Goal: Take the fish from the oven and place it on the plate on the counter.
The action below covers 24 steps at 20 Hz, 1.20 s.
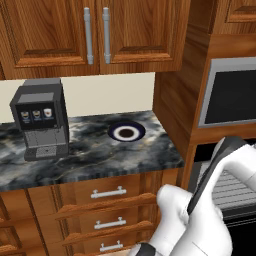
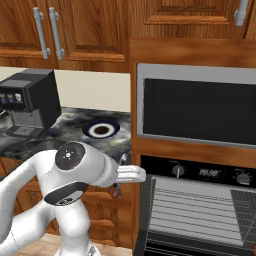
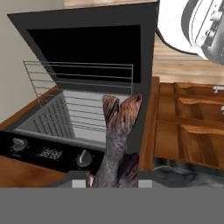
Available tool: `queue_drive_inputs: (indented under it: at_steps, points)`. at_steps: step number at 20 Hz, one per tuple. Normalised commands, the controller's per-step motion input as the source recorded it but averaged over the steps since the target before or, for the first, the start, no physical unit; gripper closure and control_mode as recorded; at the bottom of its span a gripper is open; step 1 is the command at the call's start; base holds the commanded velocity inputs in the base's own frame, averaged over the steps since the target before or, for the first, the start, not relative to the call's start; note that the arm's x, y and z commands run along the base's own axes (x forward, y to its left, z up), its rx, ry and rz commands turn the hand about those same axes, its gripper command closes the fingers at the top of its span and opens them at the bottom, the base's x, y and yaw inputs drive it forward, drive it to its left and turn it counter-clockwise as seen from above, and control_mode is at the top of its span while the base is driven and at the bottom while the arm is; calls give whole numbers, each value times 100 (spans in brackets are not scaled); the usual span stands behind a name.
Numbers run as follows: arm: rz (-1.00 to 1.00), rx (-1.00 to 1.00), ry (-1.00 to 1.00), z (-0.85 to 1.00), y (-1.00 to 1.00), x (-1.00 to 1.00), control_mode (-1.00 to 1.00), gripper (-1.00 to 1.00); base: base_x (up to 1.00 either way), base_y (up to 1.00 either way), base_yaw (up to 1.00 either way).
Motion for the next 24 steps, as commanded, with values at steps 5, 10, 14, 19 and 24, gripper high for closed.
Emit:
queue_drive_inputs:
  at_steps: [5,10,14,19,24]
  points:
    - [0,-3,-3,65,100,0,-100,100,0,0,0]
    - [0,-3,-5,65,100,0,-100,100,0,0,0]
    - [1,0,-7,64,100,0,-100,100,0,0,0]
    - [1,0,-11,46,93,1,-100,100,0,0,0]
    - [2,10,-14,3,84,23,-100,100,0,0,0]
